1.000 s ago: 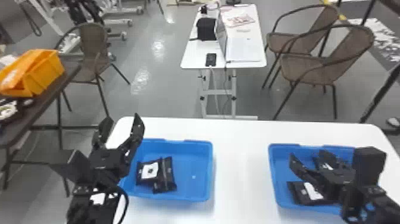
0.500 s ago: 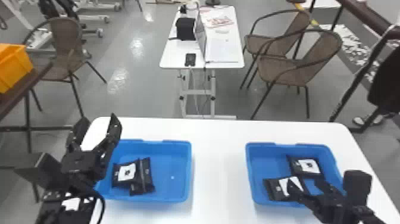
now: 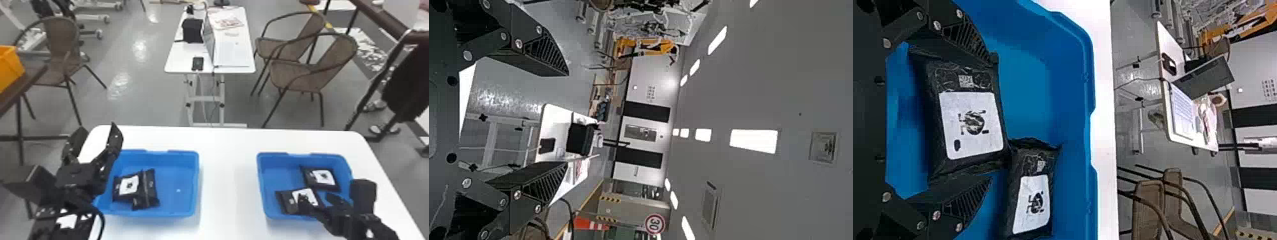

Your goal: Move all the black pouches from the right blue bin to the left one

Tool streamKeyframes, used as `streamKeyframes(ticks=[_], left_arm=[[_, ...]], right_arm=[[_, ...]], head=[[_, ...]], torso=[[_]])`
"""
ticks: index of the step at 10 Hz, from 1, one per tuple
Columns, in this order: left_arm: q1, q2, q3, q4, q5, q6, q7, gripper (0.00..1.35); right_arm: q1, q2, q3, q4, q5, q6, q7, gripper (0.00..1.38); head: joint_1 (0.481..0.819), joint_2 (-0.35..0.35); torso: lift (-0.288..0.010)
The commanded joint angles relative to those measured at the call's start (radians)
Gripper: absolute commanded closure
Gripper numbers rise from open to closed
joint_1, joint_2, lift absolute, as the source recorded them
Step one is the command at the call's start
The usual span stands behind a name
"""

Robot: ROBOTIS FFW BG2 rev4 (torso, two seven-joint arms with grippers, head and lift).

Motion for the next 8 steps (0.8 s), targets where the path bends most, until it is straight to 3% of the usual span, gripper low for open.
streamKeyframes(ticks=[1,7,8], left_arm=[[0.000,-0.003,-0.001,0.000,0.002,-0.001,0.000,0.43],[-0.002,-0.003,-0.007,0.000,0.009,0.002,0.000,0.43],[-0.002,-0.003,-0.008,0.000,0.009,0.003,0.000,0.43]], right_arm=[[-0.052,0.000,0.007,0.059,0.043,0.008,0.016,0.24],[-0.167,-0.002,0.037,0.189,0.141,0.115,0.071,0.25],[-0.174,0.001,0.039,0.194,0.141,0.141,0.073,0.35]], head=[[0.695,0.004],[0.695,0.023],[0.695,0.026]], torso=[[0.010],[0.010],[0.010]])
